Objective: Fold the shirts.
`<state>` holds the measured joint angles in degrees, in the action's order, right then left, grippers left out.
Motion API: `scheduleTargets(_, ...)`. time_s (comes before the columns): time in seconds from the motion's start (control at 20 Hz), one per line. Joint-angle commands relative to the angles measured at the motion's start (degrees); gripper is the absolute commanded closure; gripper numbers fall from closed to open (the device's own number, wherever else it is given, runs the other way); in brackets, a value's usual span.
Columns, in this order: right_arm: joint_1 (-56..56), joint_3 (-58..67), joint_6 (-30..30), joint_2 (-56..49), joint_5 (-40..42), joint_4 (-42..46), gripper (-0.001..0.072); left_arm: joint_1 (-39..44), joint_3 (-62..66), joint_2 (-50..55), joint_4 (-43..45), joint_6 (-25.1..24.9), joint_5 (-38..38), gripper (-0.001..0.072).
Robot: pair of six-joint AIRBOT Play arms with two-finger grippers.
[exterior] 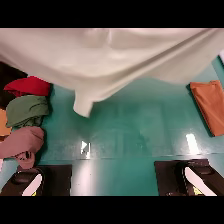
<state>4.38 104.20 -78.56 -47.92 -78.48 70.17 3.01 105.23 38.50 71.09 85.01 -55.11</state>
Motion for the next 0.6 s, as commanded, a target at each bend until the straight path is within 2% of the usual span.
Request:
scheduleTargets(0.0,-0.02,7.85,-2.40,-0.09,-7.61,5.07,0.0695,-0.17,8.33,-0.17,2.51,0.00,2.10,0.0687)
scheduleTargets(0.1,-0.02,10.56,-3.82,-2.19,-11.72,5.01,0.0696,-0.20,8.09,0.90,5.68,0.04,2.32,0.0687)
scheduleTargets(0.25,-0.02,9.64,-6.69,-5.35,-15.85,4.98,0.0696,-0.17,8.07,7.56,7.13,0.02,-3.41,0.0687)
scheduleTargets(0.4,-0.02,1.16,-8.98,-7.48,-18.08,4.96,0.0695,-0.17,8.09,20.13,6.91,0.02,-8.68,0.0686)
scheduleTargets(0.55,0.00,-12.11,-9.99,-10.10,-15.19,5.11,0.0696,-0.17,8.09,35.95,3.26,0.00,-8.83,0.0686)
